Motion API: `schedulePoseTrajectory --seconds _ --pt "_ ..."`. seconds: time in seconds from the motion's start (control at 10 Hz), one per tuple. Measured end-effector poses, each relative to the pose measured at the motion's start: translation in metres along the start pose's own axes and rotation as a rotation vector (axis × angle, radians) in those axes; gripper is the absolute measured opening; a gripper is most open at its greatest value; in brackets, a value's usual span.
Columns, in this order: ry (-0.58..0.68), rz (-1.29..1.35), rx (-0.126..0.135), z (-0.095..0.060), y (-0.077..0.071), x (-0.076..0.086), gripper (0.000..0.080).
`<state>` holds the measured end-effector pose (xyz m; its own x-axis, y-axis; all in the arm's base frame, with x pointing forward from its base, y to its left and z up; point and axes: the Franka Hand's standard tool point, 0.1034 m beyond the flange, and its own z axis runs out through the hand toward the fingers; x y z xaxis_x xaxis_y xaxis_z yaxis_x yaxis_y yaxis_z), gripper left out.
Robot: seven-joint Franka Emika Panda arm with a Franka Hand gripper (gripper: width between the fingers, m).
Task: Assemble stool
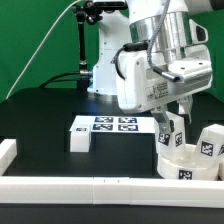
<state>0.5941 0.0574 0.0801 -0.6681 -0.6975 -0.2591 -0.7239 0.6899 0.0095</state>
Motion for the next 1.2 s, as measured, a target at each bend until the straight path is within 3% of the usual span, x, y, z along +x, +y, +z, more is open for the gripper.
schedulePoseTrajectory --seconds 0.1,0.2,0.3,0.4,0.6,0.9,1.0,1.2 --pt "-0.002 -0.020 0.001 -0.001 0.000 -0.001 0.0365" --pt "-0.011 -0.045 0.005 -0.007 -0.001 -0.004 0.0539" --pt "-0.021 -0.063 0.009 -0.014 -0.001 -0.006 0.0539" --pt "-0.032 -0.073 0.012 -0.023 0.001 -0.008 0.0627" --pt "-0.060 -0.066 0.019 -0.037 0.001 -0.016 0.0643" --pt "-0.052 -0.151 0.016 -0.034 0.002 -0.014 0.0649" --pt "0.000 -0.406 -0.031 -0.029 0.006 -0.011 0.0649" --pt "0.007 -0.679 -0.055 -0.028 0.005 -0.014 0.0649"
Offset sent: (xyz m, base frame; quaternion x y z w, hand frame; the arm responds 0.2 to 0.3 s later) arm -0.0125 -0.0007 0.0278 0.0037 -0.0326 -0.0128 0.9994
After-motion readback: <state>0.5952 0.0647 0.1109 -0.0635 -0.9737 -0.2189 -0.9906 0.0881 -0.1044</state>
